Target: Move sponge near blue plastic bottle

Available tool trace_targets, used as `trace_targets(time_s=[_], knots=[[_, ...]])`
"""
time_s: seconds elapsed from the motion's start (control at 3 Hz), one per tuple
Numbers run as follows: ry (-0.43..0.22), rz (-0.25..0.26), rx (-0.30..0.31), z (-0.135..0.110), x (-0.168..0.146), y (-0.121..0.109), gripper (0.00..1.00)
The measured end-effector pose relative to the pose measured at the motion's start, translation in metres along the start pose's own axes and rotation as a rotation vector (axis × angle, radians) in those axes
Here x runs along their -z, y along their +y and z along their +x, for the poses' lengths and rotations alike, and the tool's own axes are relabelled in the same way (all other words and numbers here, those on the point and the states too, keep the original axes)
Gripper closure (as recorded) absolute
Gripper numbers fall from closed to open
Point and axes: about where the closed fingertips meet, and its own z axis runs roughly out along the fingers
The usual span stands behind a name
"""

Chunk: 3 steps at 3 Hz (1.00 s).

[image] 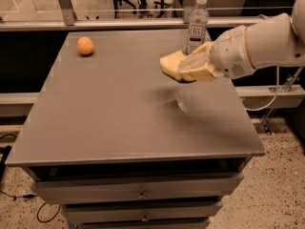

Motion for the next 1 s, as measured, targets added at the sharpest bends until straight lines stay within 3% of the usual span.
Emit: trace_targets(time_s=[0.33,0.67,1.0], knots=[[0.0,0.0,0.0,0.0,0.0,0.0,1.0],[-0.014,0.018,0.036,0.005,0.005,-0.017,1.0],[-0.021,0.047,0.09,0.02,0.019,-0.051,1.0]])
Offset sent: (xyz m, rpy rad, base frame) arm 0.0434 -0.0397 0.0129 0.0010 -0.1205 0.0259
